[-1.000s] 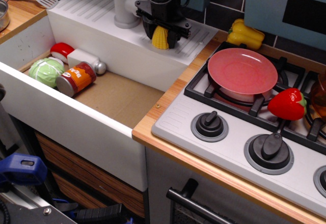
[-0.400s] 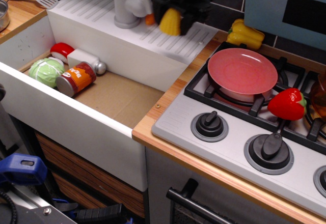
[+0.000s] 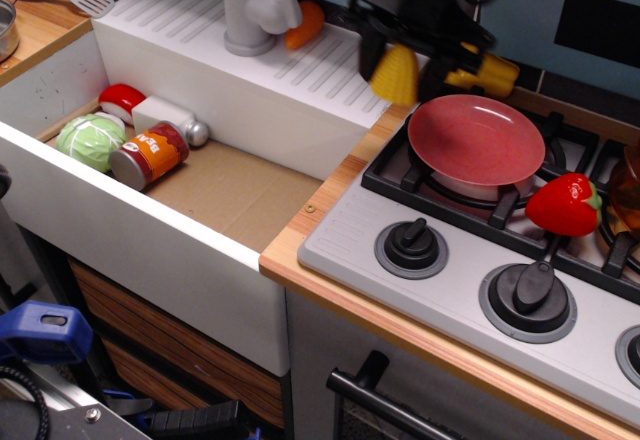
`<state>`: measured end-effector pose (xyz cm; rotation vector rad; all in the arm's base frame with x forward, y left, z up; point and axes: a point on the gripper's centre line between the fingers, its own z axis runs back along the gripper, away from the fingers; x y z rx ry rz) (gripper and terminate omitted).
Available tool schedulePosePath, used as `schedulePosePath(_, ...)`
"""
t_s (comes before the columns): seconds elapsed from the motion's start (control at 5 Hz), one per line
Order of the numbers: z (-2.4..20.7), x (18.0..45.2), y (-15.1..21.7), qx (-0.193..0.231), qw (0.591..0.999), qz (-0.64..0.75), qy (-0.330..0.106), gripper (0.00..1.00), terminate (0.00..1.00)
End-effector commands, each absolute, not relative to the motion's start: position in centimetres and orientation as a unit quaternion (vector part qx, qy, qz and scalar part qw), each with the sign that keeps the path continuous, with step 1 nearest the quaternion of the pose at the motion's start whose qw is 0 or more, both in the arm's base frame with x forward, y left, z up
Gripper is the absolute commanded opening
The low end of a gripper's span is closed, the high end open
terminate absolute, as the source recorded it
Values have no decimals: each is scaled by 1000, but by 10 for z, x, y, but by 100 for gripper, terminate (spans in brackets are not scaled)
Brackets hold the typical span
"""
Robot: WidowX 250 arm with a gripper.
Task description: Put corn on plate
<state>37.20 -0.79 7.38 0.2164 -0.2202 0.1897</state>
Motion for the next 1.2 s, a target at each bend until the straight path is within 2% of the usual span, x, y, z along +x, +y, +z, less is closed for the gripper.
schedulePosePath(0.0,93,376,-34,83,976,109,-170,0,0)
schedulePosePath(0.2,92,377,-48,80,974,114,-179,0,0)
schedulePosePath(0.4,86,380,-53,67,973,102,-195,100,0)
schedulePosePath(0.8,86,380,-53,67,973,102,-195,100,0)
schedulePosePath(1.0,86,380,-53,67,973,102,-195,100,100)
